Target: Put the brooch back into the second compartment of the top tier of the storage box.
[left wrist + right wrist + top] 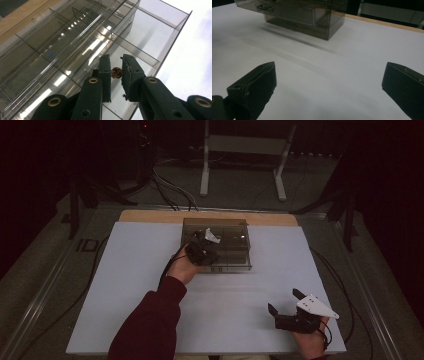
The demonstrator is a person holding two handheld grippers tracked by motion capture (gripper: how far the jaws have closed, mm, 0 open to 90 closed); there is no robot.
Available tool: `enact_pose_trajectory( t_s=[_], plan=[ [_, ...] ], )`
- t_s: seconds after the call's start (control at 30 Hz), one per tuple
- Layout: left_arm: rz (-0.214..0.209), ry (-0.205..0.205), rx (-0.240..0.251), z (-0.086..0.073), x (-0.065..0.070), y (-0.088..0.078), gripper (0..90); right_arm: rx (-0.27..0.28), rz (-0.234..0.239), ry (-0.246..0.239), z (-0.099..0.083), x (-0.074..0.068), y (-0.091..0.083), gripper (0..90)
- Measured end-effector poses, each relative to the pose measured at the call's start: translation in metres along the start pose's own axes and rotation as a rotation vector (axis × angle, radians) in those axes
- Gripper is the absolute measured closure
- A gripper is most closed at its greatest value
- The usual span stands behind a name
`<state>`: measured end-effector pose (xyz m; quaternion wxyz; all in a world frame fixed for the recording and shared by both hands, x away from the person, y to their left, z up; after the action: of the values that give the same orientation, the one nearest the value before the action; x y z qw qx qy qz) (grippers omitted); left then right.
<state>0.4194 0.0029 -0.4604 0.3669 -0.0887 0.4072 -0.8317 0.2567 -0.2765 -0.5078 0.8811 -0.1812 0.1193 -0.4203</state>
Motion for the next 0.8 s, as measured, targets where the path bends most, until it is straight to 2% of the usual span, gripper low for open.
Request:
enact_pose_trajectory(
  t_s=[0.8],
  plan=[
    [0.010, 0.014, -0.038, 0.000, 0.009, 0.015, 79.2, -0.002, 0.001, -0.003, 0.000, 0.000, -0.001, 0.0]
  ],
)
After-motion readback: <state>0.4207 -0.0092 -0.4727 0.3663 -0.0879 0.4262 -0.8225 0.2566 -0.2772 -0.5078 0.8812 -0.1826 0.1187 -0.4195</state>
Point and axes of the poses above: each handheld gripper's, and its own axes: y roughly forward along the jaws, z roughly out of its top, x roughly to its right, the point moved 4 cm from there along y, roughly forward along the jaws, and after that the axes turned 11 degrees about z, right-handed, at the moved point
